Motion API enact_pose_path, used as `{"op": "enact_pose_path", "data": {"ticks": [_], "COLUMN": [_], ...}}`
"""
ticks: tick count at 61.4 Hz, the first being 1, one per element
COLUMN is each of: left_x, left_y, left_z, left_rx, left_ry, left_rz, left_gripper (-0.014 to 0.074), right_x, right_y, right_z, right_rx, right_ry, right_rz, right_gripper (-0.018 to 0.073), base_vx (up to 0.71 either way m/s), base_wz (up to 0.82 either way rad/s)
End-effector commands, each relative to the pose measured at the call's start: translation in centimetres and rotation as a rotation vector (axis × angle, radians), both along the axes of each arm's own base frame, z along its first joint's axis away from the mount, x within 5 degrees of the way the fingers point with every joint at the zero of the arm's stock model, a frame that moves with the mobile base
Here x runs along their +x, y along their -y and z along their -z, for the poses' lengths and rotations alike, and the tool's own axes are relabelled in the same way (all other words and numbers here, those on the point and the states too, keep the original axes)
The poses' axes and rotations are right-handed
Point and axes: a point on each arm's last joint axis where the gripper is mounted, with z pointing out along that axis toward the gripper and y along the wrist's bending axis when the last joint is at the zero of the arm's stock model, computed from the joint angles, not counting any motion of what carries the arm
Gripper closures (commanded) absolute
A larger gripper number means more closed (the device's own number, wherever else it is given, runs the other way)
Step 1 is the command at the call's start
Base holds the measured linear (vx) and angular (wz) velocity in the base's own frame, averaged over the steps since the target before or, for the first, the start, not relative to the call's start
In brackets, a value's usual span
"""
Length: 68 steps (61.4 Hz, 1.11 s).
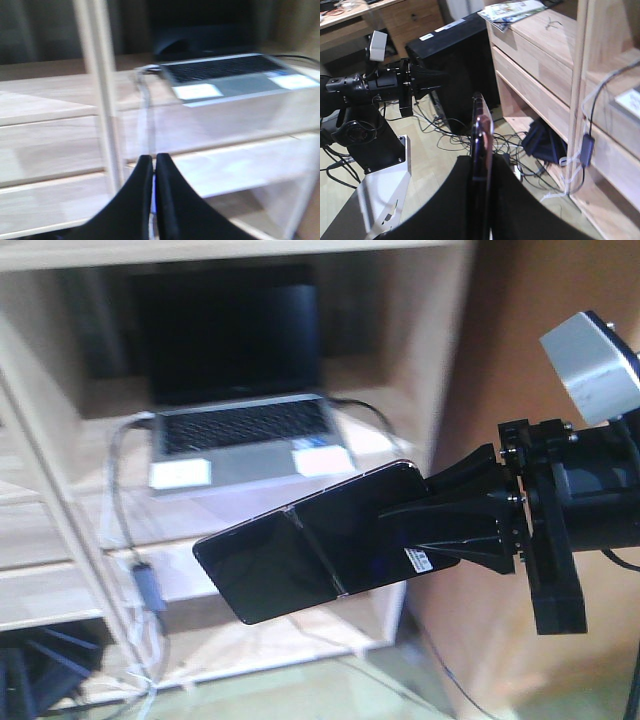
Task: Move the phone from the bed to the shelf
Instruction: 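Approach the shelf with the laptop holding the phone in the right gripper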
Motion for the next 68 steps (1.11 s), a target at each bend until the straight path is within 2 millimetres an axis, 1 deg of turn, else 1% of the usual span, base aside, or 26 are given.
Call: {"op": "enact_pose_path", "data": {"ticks": [1, 17, 31, 68], "left_x": [0.08, 0.08, 0.08, 0.08], "left_y": [-0.06, -0.06, -0.06, -0.06], "left_z": [-0.60, -0.60, -0.60, -0.60], "left_rx": [-0.011, -0.011, -0.011, -0.011], "left_ry": [0.075, 0.075, 0.075, 0.075], "left_rz": [-0.007, -0.007, -0.007, -0.007], "left_gripper": [0.0596, 0.0596, 0.0596, 0.0596], "right_x": [-1.04, -1.04, -1.03, -1.03], "right_y": [-0.24, -0.24, -0.24, -0.24], "right_z": [-1.93, -1.93, -1.93, -1.93], "right_rx": [0.104, 0.104, 0.104, 0.104], "right_ry": [0.009, 0.009, 0.009, 0.009], "right_rz": [-0.058, -0.058, -0.057, -0.057], "right_gripper": [0.0560, 0.0560, 0.0560, 0.0560], "base_vx": [0.28, 0.26, 0.21, 0.14], "base_wz": [0.40, 0.37, 0.21, 0.01]}}
